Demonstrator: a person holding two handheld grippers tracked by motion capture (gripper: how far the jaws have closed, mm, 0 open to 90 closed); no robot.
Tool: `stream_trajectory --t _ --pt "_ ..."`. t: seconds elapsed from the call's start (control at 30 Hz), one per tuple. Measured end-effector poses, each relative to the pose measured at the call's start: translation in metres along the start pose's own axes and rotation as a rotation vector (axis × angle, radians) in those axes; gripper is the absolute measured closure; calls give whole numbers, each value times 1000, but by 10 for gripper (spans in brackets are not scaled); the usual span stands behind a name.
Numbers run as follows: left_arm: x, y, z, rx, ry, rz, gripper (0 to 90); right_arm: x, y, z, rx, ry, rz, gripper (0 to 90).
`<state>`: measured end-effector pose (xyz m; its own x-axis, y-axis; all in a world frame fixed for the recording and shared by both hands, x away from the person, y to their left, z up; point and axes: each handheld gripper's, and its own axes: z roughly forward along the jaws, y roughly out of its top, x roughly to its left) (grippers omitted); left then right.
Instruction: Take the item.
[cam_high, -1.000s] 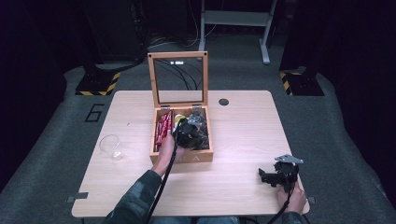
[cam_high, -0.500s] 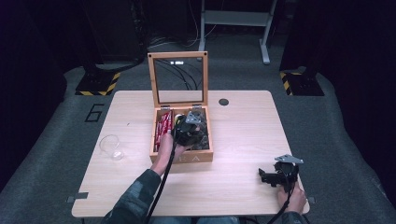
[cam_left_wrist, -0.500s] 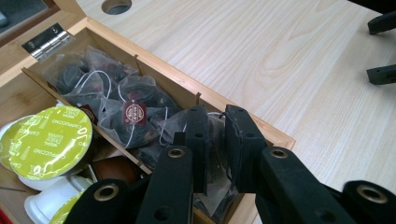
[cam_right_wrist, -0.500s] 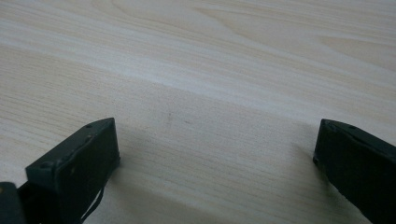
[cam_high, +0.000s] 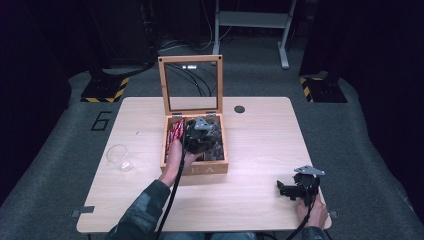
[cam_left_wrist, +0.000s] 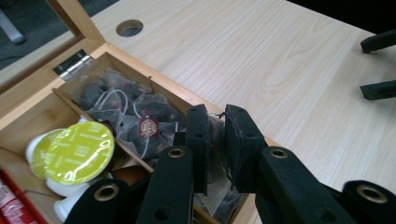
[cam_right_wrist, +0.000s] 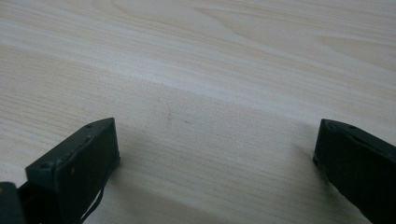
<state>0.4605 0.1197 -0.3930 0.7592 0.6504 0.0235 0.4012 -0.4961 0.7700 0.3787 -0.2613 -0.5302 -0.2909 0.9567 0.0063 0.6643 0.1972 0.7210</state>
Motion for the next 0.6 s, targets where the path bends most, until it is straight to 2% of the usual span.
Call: stream_trajectory --t 0.6 --pt "13 -5 -23 -26 44 -14 798 0 0 0 0 0 2 0"
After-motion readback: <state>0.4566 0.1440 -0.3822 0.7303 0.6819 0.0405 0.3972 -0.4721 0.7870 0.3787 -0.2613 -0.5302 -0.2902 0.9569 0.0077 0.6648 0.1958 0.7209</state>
